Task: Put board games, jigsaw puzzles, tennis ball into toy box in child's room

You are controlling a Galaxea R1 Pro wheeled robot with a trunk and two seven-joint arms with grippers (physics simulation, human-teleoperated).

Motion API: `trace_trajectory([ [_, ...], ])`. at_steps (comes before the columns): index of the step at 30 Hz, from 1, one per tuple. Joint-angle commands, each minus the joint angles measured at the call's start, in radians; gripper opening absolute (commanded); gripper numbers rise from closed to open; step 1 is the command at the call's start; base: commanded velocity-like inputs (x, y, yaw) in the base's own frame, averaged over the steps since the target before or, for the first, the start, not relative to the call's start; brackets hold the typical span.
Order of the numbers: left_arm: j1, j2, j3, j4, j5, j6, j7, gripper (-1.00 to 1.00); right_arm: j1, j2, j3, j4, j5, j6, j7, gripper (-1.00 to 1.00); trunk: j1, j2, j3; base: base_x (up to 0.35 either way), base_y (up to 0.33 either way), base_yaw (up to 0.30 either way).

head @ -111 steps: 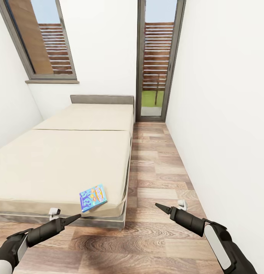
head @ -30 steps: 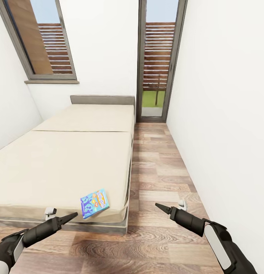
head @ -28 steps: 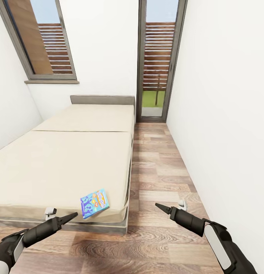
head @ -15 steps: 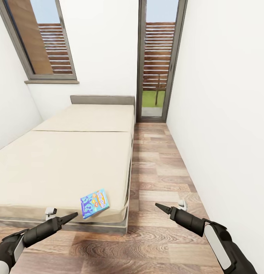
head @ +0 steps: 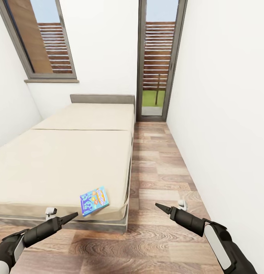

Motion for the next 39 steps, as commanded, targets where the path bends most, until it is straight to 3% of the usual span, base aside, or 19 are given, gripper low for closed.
trace_trajectory([
  [1,-0.001,0.000,0.004,0.000,-0.006,0.011,-0.005,1.00,0.000,0.000,-0.001,0.000,-0.005,0.007,0.001,1.00,0.000,0.000,-0.001,0.000,0.000,0.000],
  [8,-0.001,0.000,0.004,0.000,-0.006,0.011,-0.005,1.00,0.000,0.000,-0.001,0.000,-0.005,0.007,0.001,1.00,0.023,-0.042,-0.020,0.000,0.000,0.000],
  [39,-0.001,-0.002,0.004,0.000,-0.007,0.009,-0.005,1.00,0.000,0.000,-0.006,-0.008,-0.005,0.004,0.001,1.00,0.023,-0.042,-0.020,0.009,-0.009,0.000],
])
